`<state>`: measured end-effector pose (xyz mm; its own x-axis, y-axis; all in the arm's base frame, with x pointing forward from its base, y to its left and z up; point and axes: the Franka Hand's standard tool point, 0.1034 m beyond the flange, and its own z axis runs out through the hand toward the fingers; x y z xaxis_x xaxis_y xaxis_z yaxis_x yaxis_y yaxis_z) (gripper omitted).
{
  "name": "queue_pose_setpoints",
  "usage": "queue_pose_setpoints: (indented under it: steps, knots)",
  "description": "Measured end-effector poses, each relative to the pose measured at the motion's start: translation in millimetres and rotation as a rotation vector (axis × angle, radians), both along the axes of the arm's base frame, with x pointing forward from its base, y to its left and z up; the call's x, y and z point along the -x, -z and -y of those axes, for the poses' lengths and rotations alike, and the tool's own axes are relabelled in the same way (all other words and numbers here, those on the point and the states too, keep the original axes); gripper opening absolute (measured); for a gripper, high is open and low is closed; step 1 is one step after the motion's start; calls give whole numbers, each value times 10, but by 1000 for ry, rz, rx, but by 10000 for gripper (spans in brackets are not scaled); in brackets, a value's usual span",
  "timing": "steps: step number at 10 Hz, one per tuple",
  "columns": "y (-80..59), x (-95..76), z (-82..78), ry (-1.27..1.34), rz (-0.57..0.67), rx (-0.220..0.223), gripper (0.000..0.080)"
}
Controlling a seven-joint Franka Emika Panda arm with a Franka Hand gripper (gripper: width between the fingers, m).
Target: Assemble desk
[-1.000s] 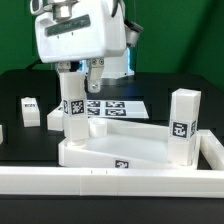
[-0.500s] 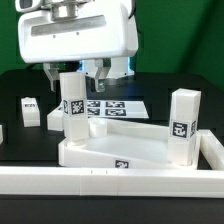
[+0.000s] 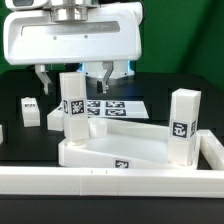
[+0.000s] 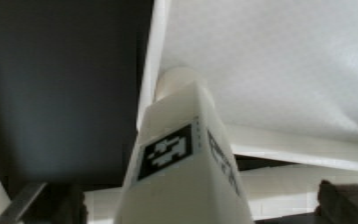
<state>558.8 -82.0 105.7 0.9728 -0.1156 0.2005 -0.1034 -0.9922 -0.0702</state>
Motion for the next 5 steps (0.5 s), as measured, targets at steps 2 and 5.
queue_pose_setpoints:
  steps: [2, 5]
  knots:
    - [-2, -2, 15, -190, 1, 54, 649]
    - [3, 6, 32, -276, 1, 78, 461]
